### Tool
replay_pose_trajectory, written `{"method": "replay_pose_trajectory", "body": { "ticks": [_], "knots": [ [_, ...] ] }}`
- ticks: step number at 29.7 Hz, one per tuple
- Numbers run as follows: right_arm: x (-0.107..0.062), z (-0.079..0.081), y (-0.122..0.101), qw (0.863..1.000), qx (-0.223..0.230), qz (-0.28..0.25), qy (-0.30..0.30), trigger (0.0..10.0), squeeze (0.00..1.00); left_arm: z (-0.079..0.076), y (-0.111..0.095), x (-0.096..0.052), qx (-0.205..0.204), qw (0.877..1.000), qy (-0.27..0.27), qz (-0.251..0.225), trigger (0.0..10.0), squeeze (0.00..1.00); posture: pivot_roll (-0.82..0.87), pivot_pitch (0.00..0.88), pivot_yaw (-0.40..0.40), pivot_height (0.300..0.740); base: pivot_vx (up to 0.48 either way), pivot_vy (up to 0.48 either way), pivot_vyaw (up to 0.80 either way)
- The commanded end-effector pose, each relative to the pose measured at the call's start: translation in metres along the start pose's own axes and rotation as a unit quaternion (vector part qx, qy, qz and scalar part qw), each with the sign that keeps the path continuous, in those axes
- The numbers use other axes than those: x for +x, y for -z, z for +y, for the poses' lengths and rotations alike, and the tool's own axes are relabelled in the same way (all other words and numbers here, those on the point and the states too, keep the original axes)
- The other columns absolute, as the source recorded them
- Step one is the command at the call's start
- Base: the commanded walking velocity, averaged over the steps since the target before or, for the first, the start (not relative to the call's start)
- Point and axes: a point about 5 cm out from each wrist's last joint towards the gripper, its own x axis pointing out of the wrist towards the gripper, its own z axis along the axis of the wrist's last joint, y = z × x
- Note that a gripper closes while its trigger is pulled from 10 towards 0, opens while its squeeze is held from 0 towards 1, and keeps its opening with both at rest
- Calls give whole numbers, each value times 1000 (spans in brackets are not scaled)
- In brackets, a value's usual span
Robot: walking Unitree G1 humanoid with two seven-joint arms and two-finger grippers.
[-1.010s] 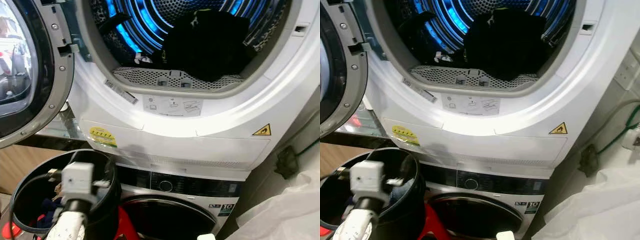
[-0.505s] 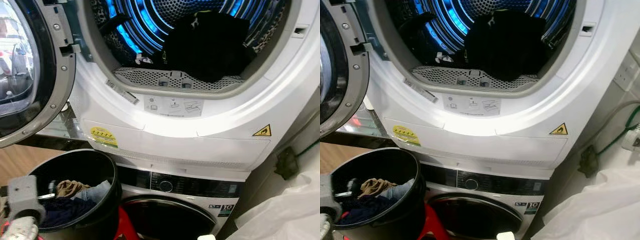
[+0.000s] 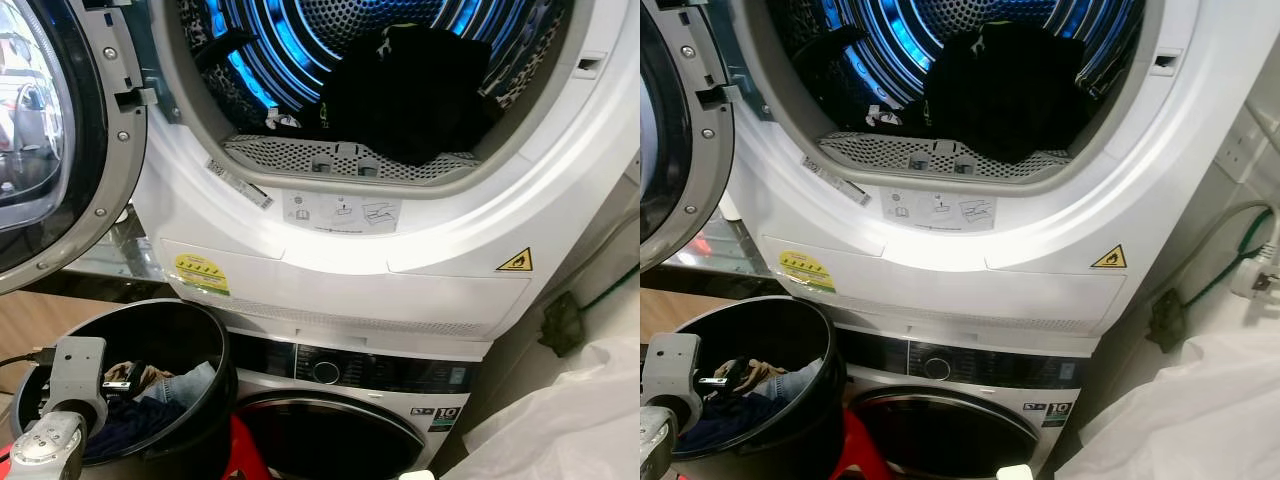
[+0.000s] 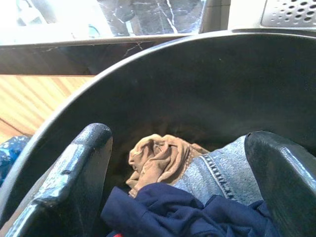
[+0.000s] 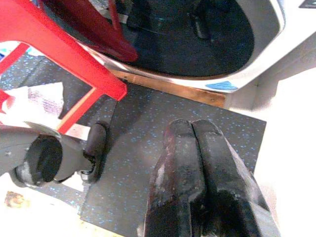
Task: Clothes washing
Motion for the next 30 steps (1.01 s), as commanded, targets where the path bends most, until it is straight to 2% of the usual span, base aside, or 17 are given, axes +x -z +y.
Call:
{"method": "replay_pose_trajectory", "body": {
  "ticks": [1, 8, 12, 16, 17, 20, 22, 24, 26, 30],
  "knots": [
    [0, -1, -2, 1000, 1, -2, 1, 10000, 0, 3, -7, 4, 8, 1000, -5, -7, 10000, 0, 214, 0, -28, 740, 0, 0, 0],
    [1, -6, -6, 1000, -1, -6, 6, 10000, 0, 0, -13, 9, 0, 1000, -18, -3, 10000, 0, 206, 0, -43, 740, 0, 0, 0],
    [0, -10, -4, 1000, -4, -3, 8, 10000, 0, 8, -11, 16, -44, 998, -37, 32, 10000, 0, 210, 0, -59, 740, 0, 0, 0],
    [0, -10, -4, 1000, -5, -4, 9, 10000, 0, 13, -11, 21, -50, 997, -36, 43, 10000, 0, 207, 0, -60, 740, 0, 0, 0],
    [0, -13, -7, 1000, -6, -7, 11, 10000, 0, 11, -11, 28, -50, 997, -10, 62, 10000, 0, 182, 0, -78, 740, 0, 0, 0],
    [-1, -24, -10, 1000, -12, -13, 19, 10000, 0, 14, -9, 40, -28, 994, 16, 101, 10000, 0, 161, 0, -95, 740, 0, 0, 0],
    [-2, -26, -10, 1000, -14, -13, 21, 10000, 0, 16, -10, 42, -24, 994, 15, 105, 10000, 0, 158, 0, -98, 740, 0, 0, 0],
    [-4, -35, -5, 999, -19, -8, 27, 10000, 0, 26, -13, 50, 6, 992, 12, 129, 10000, 0, 144, 0, -123, 740, 0, 0, 0],
    [-5, -38, -3, 999, -22, -6, 29, 10000, 0, 29, -12, 51, 19, 990, 15, 138, 10000, 0, 142, 0, -126, 740, 0, 0, 0],
    [-7, -45, 1, 999, -28, -1, 33, 10000, 0, 20, -5, 55, 42, 983, 62, 165, 10000, 0, 136, 0, -141, 740, 0, 0, 0]
  ]
}}
